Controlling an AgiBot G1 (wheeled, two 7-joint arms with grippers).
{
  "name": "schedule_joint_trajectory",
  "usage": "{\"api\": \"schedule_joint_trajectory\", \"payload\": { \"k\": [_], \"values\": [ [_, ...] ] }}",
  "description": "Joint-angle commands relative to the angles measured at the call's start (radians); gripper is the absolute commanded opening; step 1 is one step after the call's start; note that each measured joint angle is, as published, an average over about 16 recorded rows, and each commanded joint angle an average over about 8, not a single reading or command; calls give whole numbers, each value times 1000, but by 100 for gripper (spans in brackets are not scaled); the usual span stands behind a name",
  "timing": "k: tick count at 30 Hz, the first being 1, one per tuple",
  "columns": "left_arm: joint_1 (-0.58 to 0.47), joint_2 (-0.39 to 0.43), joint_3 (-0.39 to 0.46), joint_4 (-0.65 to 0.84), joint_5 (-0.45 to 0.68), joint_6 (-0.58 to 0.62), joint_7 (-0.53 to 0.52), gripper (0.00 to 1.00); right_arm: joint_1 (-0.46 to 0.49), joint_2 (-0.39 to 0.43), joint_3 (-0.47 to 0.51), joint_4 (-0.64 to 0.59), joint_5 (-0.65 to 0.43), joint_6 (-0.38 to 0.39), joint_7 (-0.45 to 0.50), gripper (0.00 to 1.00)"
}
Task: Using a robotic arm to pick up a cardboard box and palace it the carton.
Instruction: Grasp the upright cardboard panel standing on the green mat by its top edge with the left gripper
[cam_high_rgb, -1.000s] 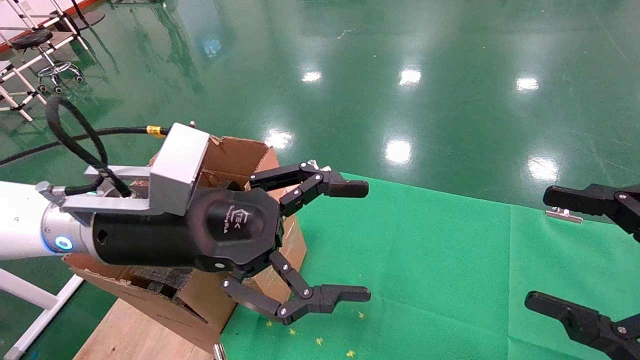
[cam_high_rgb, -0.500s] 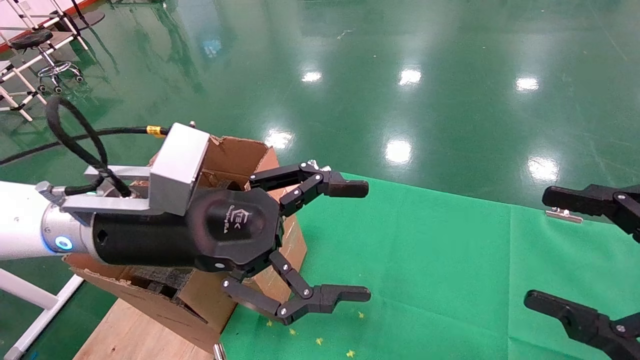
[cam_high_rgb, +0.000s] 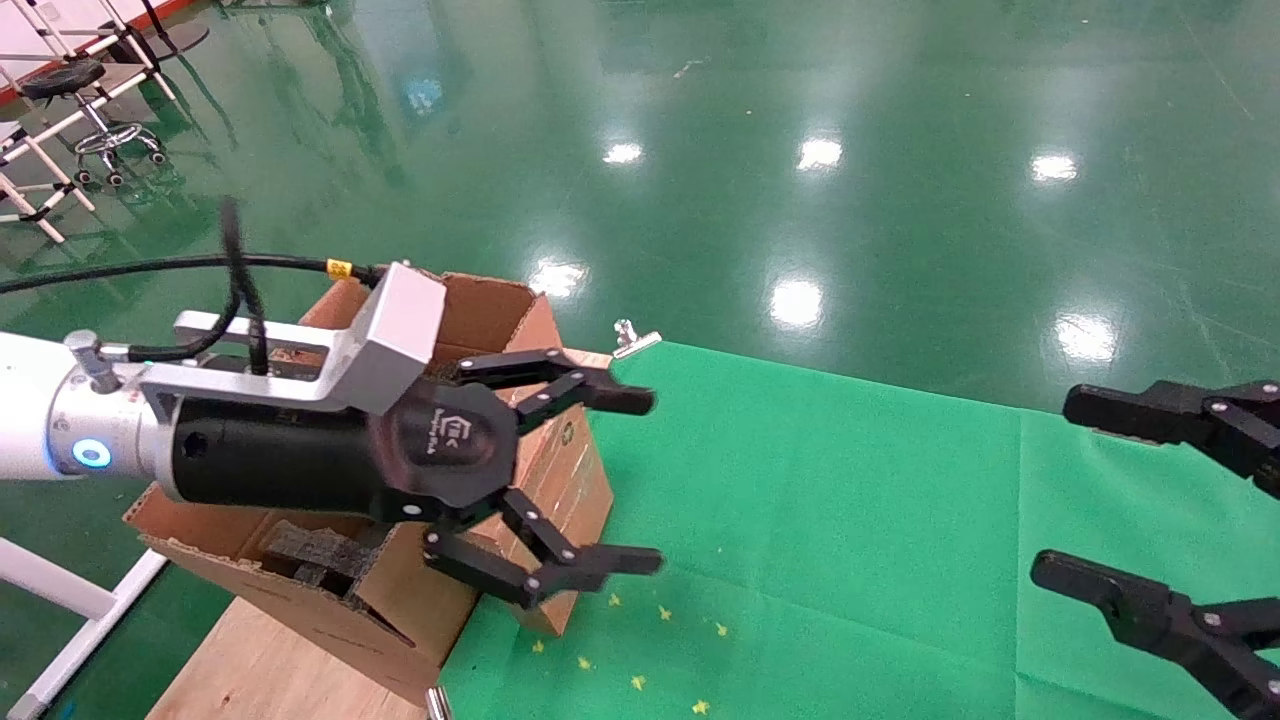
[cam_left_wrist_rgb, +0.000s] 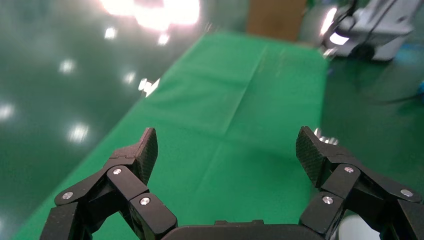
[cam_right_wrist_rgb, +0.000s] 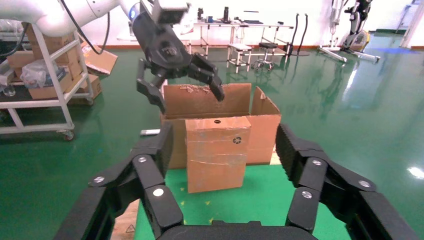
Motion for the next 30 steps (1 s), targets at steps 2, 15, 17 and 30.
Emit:
{"api": "schedule_joint_trajectory", "payload": {
  "k": [2, 15, 17, 30],
  "values": [
    [-25, -24, 20, 7, 56, -2, -46, 100, 0, 0, 0, 0, 0, 0, 0, 0],
    [-19, -128, 56, -6, 177, -67, -241, 100, 0, 0, 0, 0, 0, 0, 0, 0],
    [-18, -131, 56, -8, 179, -70, -244, 100, 0, 0, 0, 0, 0, 0, 0, 0],
    [-89, -104, 86, 7, 273, -90, -372, 100, 0, 0, 0, 0, 0, 0, 0, 0]
  ]
}}
